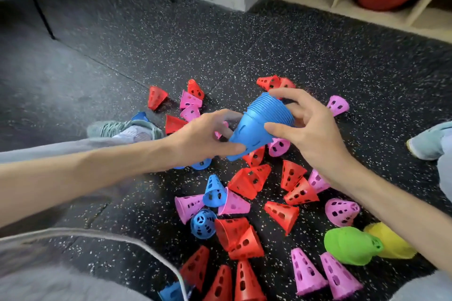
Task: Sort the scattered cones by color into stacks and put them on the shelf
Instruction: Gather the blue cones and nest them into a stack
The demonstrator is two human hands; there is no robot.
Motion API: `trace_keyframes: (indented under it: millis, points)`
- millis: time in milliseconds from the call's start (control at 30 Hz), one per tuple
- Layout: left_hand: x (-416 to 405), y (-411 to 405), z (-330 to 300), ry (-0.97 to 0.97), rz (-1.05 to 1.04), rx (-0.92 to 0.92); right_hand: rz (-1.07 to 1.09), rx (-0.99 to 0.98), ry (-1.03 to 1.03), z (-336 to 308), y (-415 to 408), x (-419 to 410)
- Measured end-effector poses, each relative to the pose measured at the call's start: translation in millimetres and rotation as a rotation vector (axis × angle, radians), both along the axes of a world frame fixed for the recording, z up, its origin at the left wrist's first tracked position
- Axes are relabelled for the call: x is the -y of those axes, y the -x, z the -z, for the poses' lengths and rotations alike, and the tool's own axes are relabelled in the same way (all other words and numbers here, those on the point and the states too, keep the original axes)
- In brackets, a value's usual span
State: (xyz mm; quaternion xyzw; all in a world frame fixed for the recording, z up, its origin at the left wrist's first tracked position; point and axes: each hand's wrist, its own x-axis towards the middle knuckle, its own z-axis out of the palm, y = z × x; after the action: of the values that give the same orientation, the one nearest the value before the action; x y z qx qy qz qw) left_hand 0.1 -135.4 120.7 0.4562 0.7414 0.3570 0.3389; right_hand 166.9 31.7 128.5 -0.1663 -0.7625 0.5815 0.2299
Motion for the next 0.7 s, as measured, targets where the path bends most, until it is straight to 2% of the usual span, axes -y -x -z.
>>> trace_keyframes:
  millis: [100, 300, 400, 533, 700]
  points:
    - [13, 20, 4, -0.003, -0.039, 0.000, -0.082, 0.032, 0.065, 8, 13, 5]
    - [19, 41, 38, -0.006, -0.011, 0.010, -0.139, 0.158, -0.093, 34, 28, 15]
    - [15, 48, 54, 0.097, 0.084, 0.008, -0.108, 0.191, -0.096, 42, 26, 11]
    - [13, 56, 84, 0.306, 0.229, -0.094, -0.081, 0.242, -0.103, 48, 19, 7]
    - [15, 48, 127, 0.462, 0.344, -0.188, -0.064, 0.291, -0.082, 52, 10, 1]
